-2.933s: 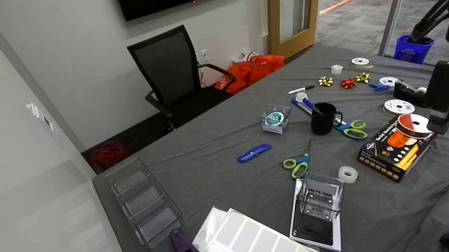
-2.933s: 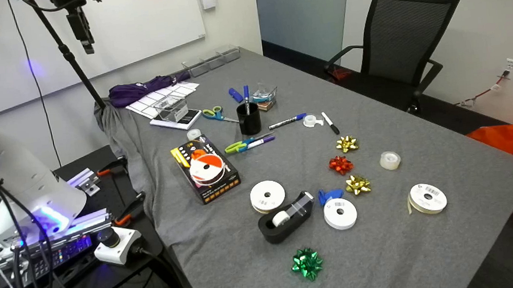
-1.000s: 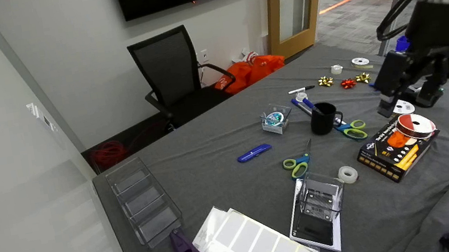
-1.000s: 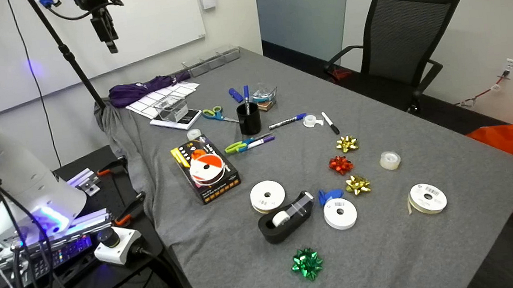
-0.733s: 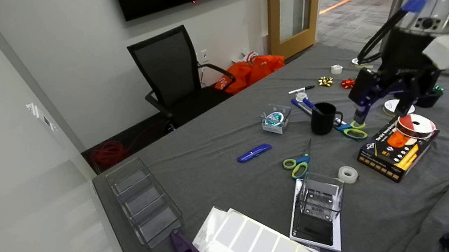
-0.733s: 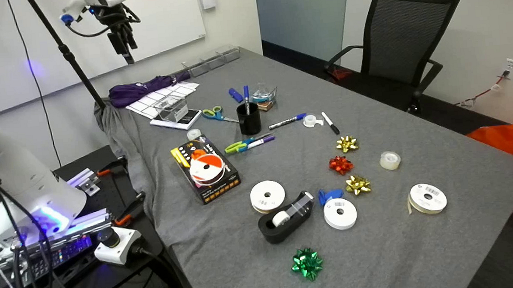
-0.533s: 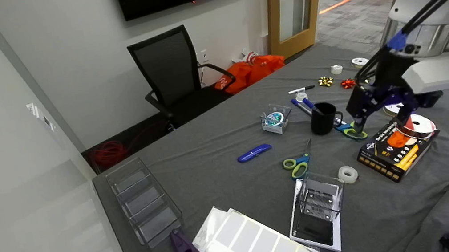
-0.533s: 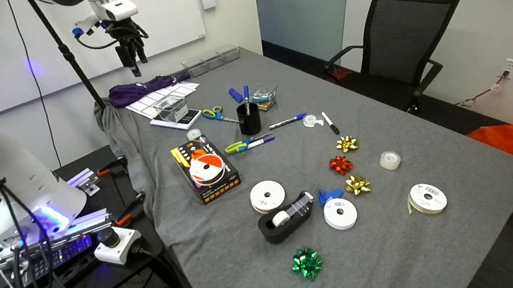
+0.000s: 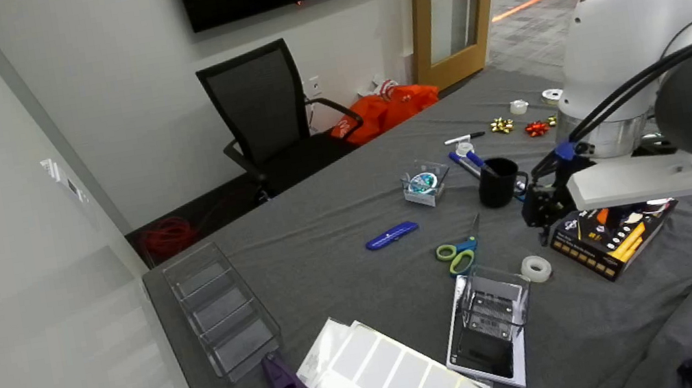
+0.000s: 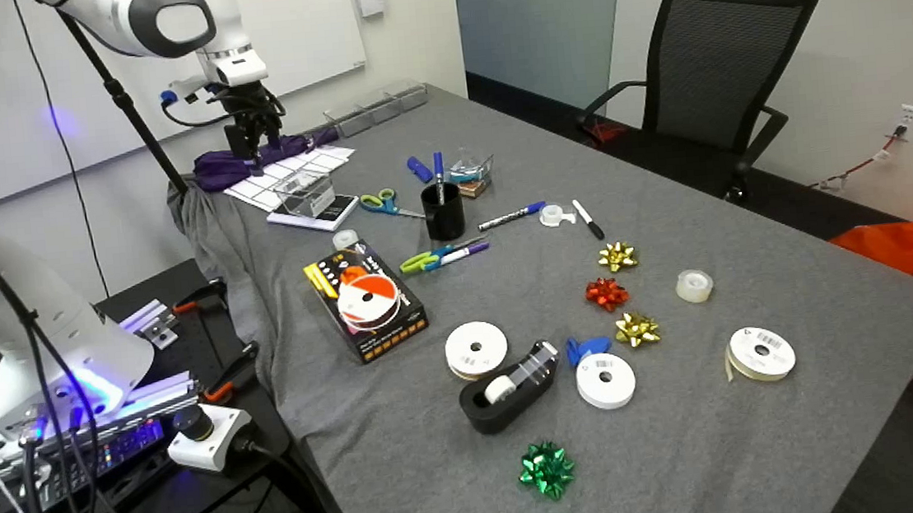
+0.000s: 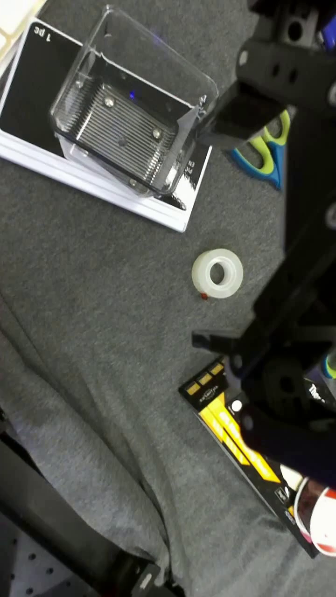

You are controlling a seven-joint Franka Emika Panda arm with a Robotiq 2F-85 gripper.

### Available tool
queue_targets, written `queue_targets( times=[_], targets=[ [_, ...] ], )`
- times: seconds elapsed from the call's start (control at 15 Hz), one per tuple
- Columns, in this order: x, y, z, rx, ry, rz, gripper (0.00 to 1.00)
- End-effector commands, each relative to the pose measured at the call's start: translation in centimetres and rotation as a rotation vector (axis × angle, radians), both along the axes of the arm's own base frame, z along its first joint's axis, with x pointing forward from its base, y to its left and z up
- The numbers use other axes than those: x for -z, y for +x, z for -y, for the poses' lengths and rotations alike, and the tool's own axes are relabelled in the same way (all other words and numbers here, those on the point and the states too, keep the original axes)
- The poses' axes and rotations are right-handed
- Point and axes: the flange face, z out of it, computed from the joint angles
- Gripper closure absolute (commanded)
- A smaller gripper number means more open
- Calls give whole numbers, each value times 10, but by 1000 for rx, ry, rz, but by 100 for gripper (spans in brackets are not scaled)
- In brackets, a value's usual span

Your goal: Move the colorless bowl forward

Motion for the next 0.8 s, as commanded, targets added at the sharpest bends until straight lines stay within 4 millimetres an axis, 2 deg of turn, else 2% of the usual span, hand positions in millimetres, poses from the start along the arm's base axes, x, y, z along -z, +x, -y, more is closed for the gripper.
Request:
queue_targets(
  times=[0.0, 0.4, 0.73],
  targets=[
    [29, 13, -13, -6, 43, 49, 0],
    [64, 19, -24, -28, 72, 114, 0],
    [73, 25, -15, -17, 37, 111, 0]
  ],
)
